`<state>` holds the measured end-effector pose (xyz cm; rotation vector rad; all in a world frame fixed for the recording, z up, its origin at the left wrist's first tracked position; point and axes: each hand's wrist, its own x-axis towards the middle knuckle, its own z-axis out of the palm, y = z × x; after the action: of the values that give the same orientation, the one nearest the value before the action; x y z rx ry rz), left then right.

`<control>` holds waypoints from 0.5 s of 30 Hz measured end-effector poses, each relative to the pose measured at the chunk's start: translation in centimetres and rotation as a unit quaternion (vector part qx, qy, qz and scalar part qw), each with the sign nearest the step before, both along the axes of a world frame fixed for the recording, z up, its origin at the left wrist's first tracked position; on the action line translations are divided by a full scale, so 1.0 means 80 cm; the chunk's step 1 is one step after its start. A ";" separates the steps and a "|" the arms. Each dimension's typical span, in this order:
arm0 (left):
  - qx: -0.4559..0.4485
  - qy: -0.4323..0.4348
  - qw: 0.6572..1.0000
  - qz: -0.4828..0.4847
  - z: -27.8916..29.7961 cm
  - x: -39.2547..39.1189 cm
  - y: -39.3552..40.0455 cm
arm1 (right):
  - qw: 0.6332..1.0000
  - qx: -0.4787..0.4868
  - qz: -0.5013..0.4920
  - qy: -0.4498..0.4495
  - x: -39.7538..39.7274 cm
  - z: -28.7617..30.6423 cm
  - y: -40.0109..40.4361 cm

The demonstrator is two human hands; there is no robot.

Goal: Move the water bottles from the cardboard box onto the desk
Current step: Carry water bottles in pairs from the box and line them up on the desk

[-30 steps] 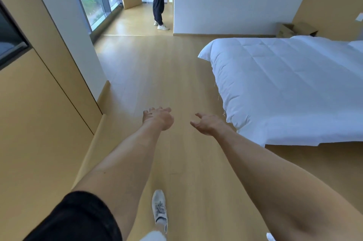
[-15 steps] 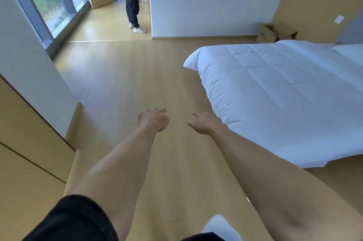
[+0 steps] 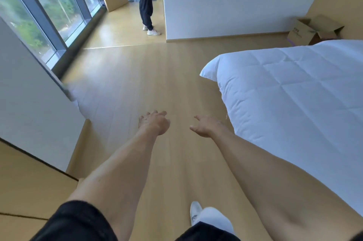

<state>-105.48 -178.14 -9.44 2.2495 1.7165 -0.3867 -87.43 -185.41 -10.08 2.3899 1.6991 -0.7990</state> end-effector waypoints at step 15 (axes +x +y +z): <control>0.021 -0.030 0.999 -0.002 0.011 0.151 0.321 | 0.999 0.029 0.015 -0.007 0.143 0.010 0.337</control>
<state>-93.37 -152.48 -8.59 2.2697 1.7070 -0.2839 -76.01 -158.47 -9.28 2.3947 1.7716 -0.7368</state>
